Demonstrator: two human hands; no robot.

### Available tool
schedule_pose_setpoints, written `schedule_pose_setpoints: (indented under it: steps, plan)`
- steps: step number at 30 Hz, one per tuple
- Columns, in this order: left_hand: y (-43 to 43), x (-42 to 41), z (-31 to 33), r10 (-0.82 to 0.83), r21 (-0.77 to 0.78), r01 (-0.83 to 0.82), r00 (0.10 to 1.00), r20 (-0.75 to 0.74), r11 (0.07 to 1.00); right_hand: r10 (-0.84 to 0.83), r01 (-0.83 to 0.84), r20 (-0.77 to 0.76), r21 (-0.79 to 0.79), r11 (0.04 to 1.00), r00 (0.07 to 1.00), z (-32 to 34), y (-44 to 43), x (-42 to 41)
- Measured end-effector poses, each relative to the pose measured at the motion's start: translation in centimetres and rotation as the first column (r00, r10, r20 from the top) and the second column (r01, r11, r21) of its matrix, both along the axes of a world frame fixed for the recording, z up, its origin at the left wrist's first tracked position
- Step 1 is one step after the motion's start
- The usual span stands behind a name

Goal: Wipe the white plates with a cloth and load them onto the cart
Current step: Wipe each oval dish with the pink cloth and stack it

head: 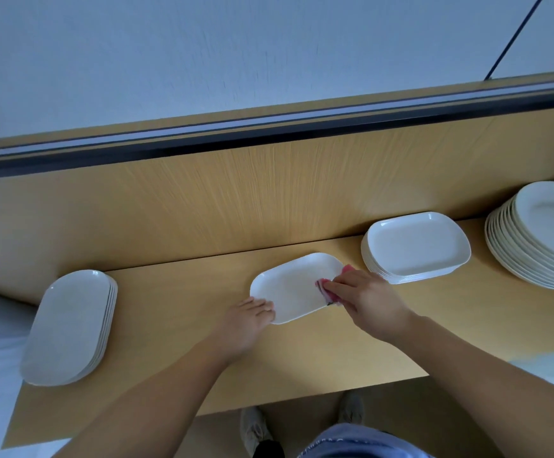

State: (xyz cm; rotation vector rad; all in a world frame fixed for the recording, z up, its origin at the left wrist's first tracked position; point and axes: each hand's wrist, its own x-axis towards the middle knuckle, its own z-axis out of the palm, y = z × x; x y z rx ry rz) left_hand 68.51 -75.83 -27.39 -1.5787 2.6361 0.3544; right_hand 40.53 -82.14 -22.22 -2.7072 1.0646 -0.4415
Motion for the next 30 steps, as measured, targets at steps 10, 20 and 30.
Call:
schedule_pose_setpoints:
  steps: [10, 20, 30]
  plan:
    - [-1.5, -2.2, 8.1, 0.449, 0.132, -0.430, 0.870, -0.204, 0.893, 0.076, -0.036, 0.168, -0.230, 0.973, 0.983, 4.3, -2.1, 0.6]
    - [-0.8, -2.1, 10.8, 0.476, 0.158, -0.465, 0.720, -0.505, 0.871, 0.114, -0.063, 0.173, -0.279, 0.958, 0.978, 4.9, -2.3, 1.4]
    - [-0.5, -0.8, 8.2, 0.681, 0.454, -0.508, 0.562, -0.470, 0.732, 0.123, -0.089, 0.139, -0.228, 0.970, 0.983, 3.2, -1.9, 3.1]
